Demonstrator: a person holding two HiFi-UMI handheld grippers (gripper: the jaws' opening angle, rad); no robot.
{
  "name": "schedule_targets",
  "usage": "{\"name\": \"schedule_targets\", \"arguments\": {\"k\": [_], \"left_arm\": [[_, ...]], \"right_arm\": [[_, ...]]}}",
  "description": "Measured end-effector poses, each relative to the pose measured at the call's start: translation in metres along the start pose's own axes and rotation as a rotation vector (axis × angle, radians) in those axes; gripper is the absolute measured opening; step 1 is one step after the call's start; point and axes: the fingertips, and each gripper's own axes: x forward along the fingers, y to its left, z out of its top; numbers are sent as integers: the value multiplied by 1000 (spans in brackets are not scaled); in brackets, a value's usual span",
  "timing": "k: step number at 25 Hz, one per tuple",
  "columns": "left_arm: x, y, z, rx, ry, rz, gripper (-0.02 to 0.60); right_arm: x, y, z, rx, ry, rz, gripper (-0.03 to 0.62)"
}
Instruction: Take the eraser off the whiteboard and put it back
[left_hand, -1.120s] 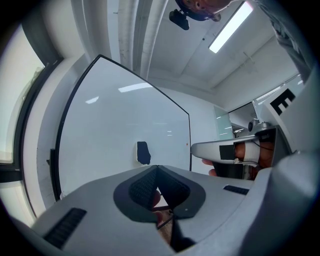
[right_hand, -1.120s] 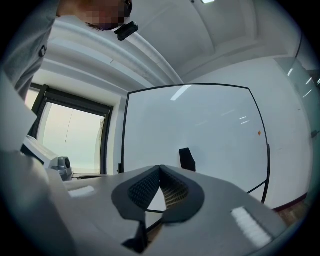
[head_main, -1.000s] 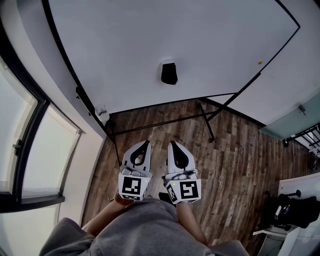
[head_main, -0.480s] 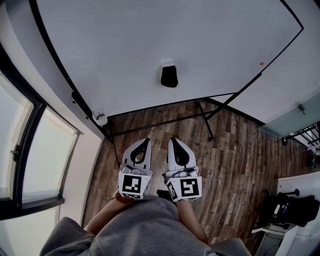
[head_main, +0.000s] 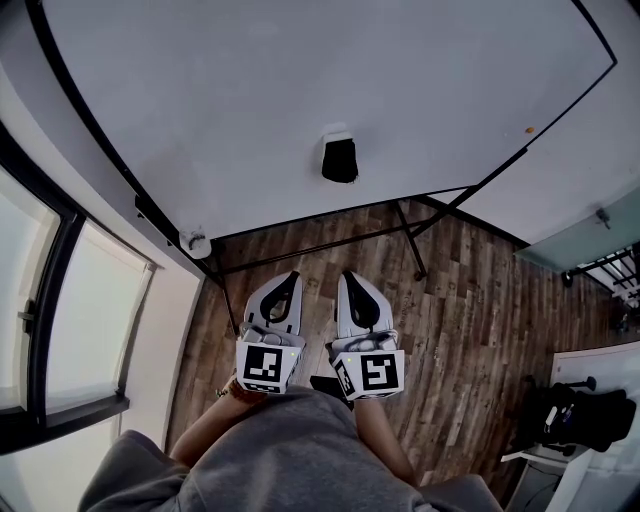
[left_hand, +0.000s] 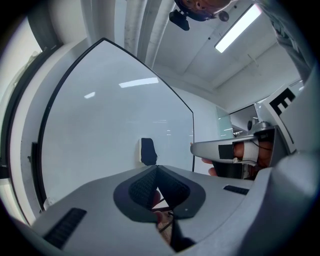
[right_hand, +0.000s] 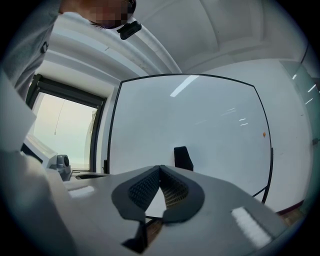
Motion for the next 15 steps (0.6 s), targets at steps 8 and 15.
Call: {"name": "schedule_targets", "arguments": {"k": [8, 15], "left_arm": [[25, 13, -1, -7, 19, -27, 6], [47, 27, -2, 4, 24, -57, 6]], "right_arm": [[26, -12, -4, 9, 6, -31, 11], [49, -21, -6, 11, 10, -61, 11]]}}
